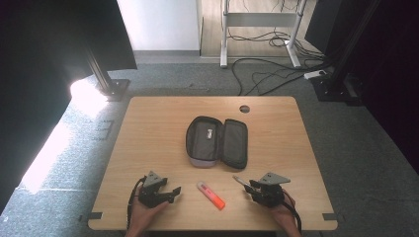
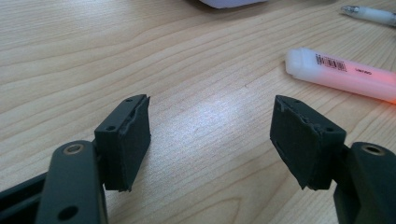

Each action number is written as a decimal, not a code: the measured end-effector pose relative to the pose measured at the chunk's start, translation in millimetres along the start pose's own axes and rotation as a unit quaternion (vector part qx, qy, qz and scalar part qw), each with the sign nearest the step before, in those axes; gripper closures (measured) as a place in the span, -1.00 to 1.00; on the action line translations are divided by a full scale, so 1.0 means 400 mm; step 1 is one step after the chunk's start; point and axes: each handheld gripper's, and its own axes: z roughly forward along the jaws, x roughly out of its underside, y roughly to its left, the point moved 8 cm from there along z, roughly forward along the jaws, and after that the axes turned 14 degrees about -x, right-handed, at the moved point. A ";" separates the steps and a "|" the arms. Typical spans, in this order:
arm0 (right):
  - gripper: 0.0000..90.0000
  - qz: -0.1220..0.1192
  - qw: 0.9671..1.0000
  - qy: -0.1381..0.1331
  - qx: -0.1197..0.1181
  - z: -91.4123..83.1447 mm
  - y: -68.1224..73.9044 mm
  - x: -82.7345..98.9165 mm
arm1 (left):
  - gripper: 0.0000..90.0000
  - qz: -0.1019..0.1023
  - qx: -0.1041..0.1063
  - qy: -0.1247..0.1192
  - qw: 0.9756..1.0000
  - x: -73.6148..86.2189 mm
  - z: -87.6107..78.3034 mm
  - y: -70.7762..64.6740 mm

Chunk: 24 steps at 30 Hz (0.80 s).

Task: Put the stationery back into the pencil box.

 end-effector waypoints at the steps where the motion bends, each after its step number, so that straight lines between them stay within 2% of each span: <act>1: 0.44 -0.001 1.000 0.002 0.001 0.000 0.000 0.001 | -0.35 0.000 0.000 0.000 1.000 0.000 0.000 0.000; 24: 0.68 -0.005 1.000 0.016 0.003 0.002 -0.007 0.006 | -0.35 0.000 0.000 0.003 1.000 0.001 0.001 0.000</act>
